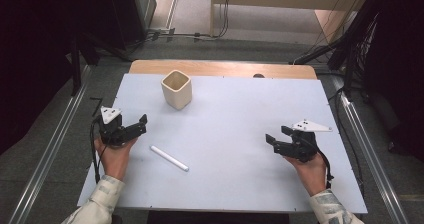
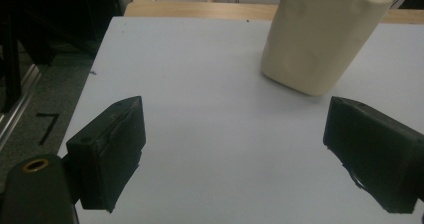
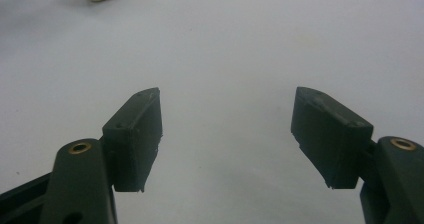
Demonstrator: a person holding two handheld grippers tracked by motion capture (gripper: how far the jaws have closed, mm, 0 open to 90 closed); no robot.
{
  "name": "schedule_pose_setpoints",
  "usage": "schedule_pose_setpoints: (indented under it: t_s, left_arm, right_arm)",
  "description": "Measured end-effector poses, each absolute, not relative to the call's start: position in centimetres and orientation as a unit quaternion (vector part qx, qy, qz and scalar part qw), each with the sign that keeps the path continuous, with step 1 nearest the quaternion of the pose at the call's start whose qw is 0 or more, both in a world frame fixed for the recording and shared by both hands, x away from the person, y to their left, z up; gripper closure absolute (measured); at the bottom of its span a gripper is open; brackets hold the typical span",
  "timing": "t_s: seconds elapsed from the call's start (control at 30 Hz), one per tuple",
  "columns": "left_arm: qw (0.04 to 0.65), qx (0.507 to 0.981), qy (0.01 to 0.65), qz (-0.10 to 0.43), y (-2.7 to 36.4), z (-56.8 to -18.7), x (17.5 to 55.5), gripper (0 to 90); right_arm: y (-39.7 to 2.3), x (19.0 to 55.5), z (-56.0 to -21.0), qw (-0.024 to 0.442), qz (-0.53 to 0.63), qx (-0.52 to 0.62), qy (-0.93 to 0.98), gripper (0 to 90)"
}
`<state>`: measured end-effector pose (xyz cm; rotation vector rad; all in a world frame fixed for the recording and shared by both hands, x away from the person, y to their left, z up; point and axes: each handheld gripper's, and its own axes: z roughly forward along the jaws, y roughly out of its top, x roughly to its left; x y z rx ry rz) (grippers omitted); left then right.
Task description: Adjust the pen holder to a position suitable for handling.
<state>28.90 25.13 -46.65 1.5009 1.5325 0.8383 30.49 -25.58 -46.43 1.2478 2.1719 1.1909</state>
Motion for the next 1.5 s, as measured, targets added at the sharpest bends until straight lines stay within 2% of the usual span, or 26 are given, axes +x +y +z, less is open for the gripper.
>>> schedule_pose_setpoints:
  t_s: [0.17, 0.23, 0.5, 0.6, 1.1, 1.5]
  left_arm:
    - [0.416, 0.596, 0.602, 0.331, 25.0, -46.0, 30.0, 13.3]
    - [0.418, 0.605, 0.596, 0.323, 24.9, -45.8, 30.8, 17.6]
    - [0.421, 0.623, 0.59, 0.295, 24.8, -44.9, 33.7, 19.9]
    - [0.435, 0.629, 0.577, 0.288, 24.8, -44.2, 34.7, 25.7]
    - [0.435, 0.629, 0.57, 0.301, 23.8, -42.4, 38.8, 26.7]
    - [0.421, 0.653, 0.55, 0.307, 22.5, -42.6, 42.1, 28.1]
  right_arm:
    - [-25.5, 30.6, -46.5, 0.181, 0.423, 0.441, 0.77, 26.8]
    - [-25.6, 30.7, -46.5, 0.18, 0.424, 0.441, 0.77, 26.8]
    - [-25.4, 30.7, -46.6, 0.176, 0.421, 0.443, 0.772, 26.8]
    - [-25.4, 30.7, -46.6, 0.175, 0.421, 0.443, 0.772, 26.8]
    - [-25.3, 30.9, -46.8, 0.168, 0.416, 0.444, 0.776, 26.7]
    - [-25.4, 30.9, -46.8, 0.167, 0.415, 0.444, 0.776, 26.7]
